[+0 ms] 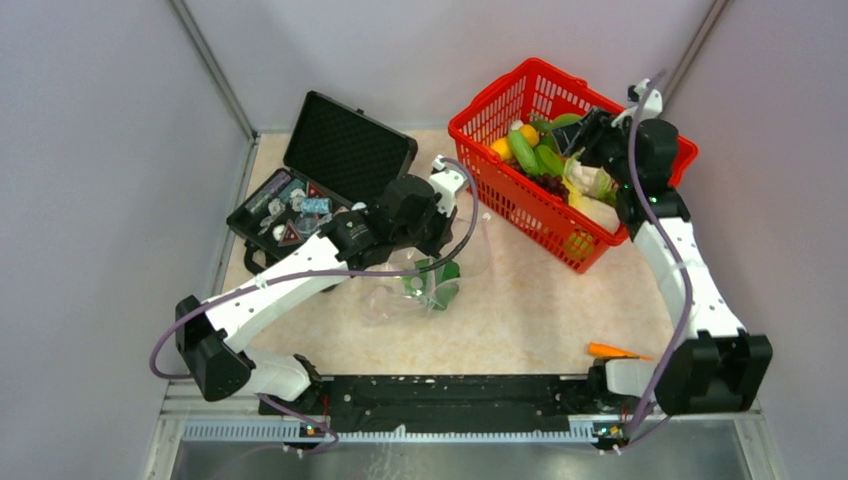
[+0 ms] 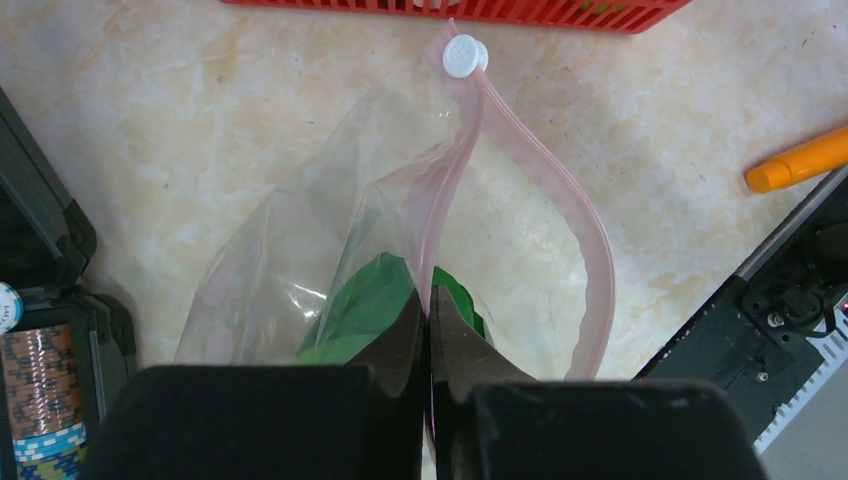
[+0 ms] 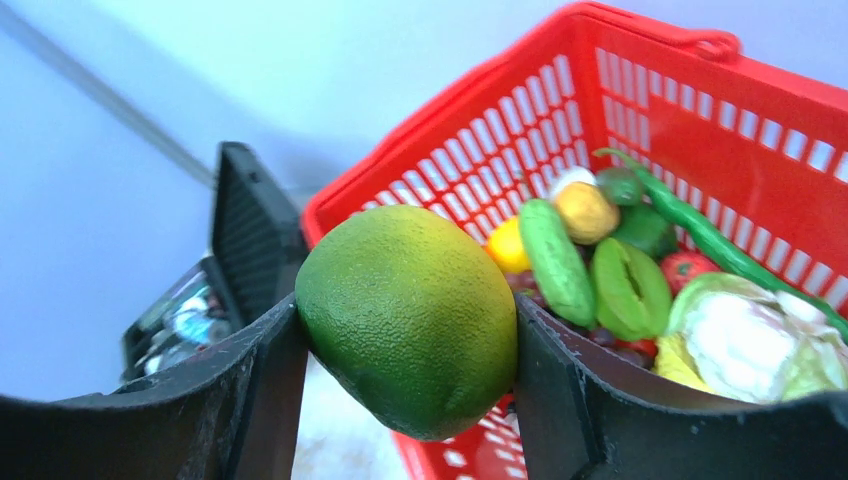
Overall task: Place the food in the zip-top bag and seal the zipper
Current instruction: Pick up the fake fruit from the bin, then place the fake fruit in the zipper food storage bag.
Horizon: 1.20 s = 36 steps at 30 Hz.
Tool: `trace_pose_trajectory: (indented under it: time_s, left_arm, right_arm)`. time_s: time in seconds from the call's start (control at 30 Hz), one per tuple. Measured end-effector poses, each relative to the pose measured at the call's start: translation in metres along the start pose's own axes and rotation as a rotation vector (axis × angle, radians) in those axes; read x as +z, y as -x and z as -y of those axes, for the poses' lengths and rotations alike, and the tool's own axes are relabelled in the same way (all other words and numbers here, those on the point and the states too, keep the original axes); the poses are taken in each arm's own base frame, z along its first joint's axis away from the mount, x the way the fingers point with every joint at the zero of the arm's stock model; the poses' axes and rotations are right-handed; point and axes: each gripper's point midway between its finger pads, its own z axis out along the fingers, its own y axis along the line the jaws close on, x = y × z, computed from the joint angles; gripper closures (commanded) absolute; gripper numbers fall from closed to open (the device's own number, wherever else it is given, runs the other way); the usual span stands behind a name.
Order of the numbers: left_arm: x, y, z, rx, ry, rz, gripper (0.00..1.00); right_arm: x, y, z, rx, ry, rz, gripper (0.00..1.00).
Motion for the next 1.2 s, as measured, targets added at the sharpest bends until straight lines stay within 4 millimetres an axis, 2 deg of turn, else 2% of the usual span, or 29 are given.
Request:
trace_pose_trajectory:
  time_s: [0.07, 0.17, 0.5, 0.7, 0.8, 1.03, 1.2]
  left_arm:
    - [-0.001, 0.002, -0.001, -0.005, 0.007, 0.009, 1.00]
    - [-0.002, 0.006, -0.002, -0.017, 0.017, 0.031, 1.00]
    - [-0.009, 0.019, -0.008, -0.046, 0.057, 0.094, 1.00]
    - [-0.009, 0.021, -0.008, -0.054, 0.056, 0.108, 1.00]
    - [-0.009, 0.023, -0.008, -0.056, 0.054, 0.115, 1.00]
    - [-0.009, 0.023, -0.007, -0.057, 0.049, 0.114, 1.00]
    - [-0.010, 0.023, -0.008, -0.065, 0.048, 0.116, 1.00]
  right_arm:
    - [-0.016, 0.009, -0.019, -0.008, 0.072, 0.029, 0.62]
    - [-0.037, 0.005, -0.038, -0.004, 0.157, 0.031, 0.62]
    - [-0.076, -0.072, -0.077, 0.109, 0.423, -0.170, 0.64]
    - [-0.098, -0.112, -0.136, 0.053, 0.611, -0.290, 0.64]
    - [-0.105, -0.128, -0.154, 0.041, 0.665, -0.331, 0.65]
    - [-0.091, -0.175, -0.171, 0.000, 0.642, -0.427, 0.65]
    - [-0.070, -0.211, -0.155, -0.046, 0.498, -0.495, 0.65]
